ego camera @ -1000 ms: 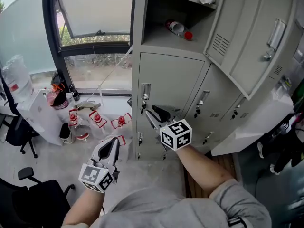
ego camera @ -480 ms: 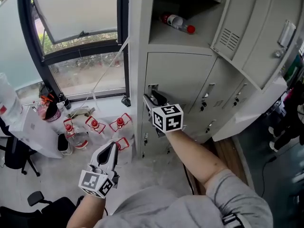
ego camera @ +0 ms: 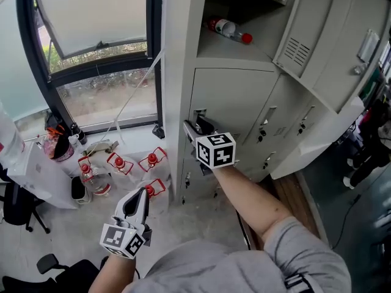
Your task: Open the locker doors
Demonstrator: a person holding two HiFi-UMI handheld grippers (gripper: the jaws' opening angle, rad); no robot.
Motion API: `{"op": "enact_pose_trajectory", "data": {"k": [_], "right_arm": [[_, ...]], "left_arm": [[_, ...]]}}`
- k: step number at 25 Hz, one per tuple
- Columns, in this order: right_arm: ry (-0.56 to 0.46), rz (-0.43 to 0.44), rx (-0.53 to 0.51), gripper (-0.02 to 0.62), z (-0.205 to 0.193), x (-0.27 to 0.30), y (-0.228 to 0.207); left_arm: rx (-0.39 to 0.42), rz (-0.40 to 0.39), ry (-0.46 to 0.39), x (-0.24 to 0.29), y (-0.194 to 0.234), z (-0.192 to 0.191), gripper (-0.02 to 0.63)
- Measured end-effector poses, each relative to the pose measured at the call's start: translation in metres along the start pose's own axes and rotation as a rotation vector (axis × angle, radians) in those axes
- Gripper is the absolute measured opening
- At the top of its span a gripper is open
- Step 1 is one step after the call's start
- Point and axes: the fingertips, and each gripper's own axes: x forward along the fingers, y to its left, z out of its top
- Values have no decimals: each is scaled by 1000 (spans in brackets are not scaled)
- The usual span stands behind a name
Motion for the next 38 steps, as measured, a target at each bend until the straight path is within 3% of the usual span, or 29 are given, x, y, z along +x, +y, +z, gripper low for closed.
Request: {"op": "enact_pose_trajectory", "data": {"k": [9, 15, 26, 38], "right_arm": [[5, 78, 12, 146, -2, -14, 8], [-11, 157, 3, 138, -7, -49, 18], [-28, 311, -20, 103, -23, -155, 9], [-24, 458, -28, 130, -39, -272, -79]], "left_arm": [[-5, -10, 0, 5, -19, 0, 5], [-2, -17, 9, 19, -54, -10, 5], [37, 3, 9, 52, -160, -23, 5], [45, 7, 8, 100, -305, -54, 5]]}}
